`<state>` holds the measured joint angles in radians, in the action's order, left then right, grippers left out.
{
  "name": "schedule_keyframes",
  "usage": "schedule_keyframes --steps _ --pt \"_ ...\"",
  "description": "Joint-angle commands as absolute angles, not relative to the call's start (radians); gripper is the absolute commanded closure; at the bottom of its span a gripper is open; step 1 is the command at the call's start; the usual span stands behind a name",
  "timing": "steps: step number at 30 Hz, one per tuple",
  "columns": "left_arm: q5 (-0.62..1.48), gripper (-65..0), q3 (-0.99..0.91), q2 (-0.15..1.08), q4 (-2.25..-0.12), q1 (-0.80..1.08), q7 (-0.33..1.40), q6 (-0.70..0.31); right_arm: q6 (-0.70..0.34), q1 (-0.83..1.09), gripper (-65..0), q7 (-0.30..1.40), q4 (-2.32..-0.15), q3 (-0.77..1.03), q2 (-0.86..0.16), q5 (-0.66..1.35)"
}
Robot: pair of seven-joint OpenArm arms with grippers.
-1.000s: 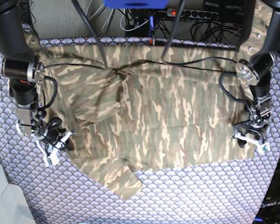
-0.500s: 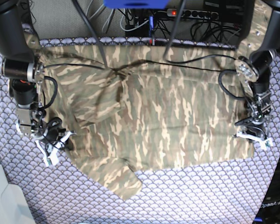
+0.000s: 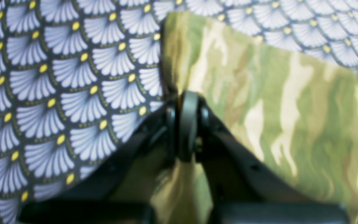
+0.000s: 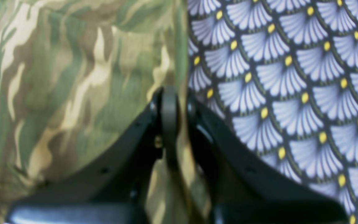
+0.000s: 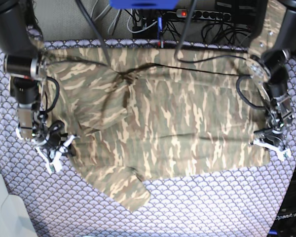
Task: Fold the T-shirt properly
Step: 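Lift the shirt edge with both grippers and fold it toward the robot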
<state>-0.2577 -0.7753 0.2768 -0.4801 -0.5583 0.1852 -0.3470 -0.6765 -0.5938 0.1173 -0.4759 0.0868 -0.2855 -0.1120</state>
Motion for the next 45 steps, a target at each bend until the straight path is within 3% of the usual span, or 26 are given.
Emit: schedule_keyframes --steps 1,7,18,28,45 --pt "-0.249 -0.8 -0.774 0.28 -0.542 -0.57 0.199 -0.378 -0.685 -0.582 -2.5 0.197 -0.524 0.088 -0.3 -0.143" --pt "-0.251 -0.8 -0.774 0.186 -0.901 -0.452 0.381 -0.45 -0.685 -0.381 -0.6 0.346 -0.963 0.088 -0.3 -0.041" --pt "-0.249 -0.8 -0.78 0.128 -1.262 -0.321 0.559 -0.555 -0.685 -0.156 -0.6 0.536 -1.446 0.18 -0.295 0.082" --pt "-0.249 -0.8 -0.822 0.117 -1.425 -0.232 0.622 -0.625 -0.698 0.001 -0.7 0.579 -1.615 0.32 -0.294 0.127" --pt "-0.248 -0.8 -0.874 0.096 -1.54 -0.076 0.642 -0.628 -0.698 0.208 -1.0 0.568 -1.822 0.518 -0.156 0.122"
